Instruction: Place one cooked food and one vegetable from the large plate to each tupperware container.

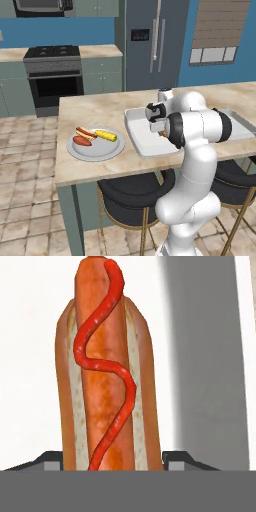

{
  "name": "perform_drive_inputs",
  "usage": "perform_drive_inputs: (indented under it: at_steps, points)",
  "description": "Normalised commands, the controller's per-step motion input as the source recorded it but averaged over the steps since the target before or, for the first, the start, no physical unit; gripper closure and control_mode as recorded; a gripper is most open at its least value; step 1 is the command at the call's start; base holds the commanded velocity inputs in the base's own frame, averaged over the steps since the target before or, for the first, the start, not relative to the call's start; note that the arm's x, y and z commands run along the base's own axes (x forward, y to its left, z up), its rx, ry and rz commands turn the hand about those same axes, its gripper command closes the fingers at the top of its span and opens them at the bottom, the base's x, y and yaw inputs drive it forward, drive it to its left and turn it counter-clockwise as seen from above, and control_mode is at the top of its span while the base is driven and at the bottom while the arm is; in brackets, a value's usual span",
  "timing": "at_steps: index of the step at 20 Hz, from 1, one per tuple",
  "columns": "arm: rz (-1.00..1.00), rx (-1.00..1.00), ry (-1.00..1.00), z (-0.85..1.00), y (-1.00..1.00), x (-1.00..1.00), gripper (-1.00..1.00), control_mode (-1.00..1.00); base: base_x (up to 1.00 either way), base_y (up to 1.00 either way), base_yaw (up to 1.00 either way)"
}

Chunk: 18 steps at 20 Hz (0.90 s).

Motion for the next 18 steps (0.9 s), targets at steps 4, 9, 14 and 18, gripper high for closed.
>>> perform_drive_inputs:
  at_steps: [4,9,14,18]
  points:
    - [0.00,0.00,0.00,-0.14,-0.07,0.10,1.00,-1.00,0.00,0.00,0.00]
    - [0.00,0.00,0.00,-0.17,-0.03,0.07,1.00,-1.00,0.00,0.00,0.00]
    - [0.00,0.00,0.00,0.00,0.00,0.00,-1.00,-1.00,0.00,0.00,0.00]
    - [0.00,0.00,0.00,0.00,0.00,0.01,-1.00,-1.00,0.00,0.00,0.00]
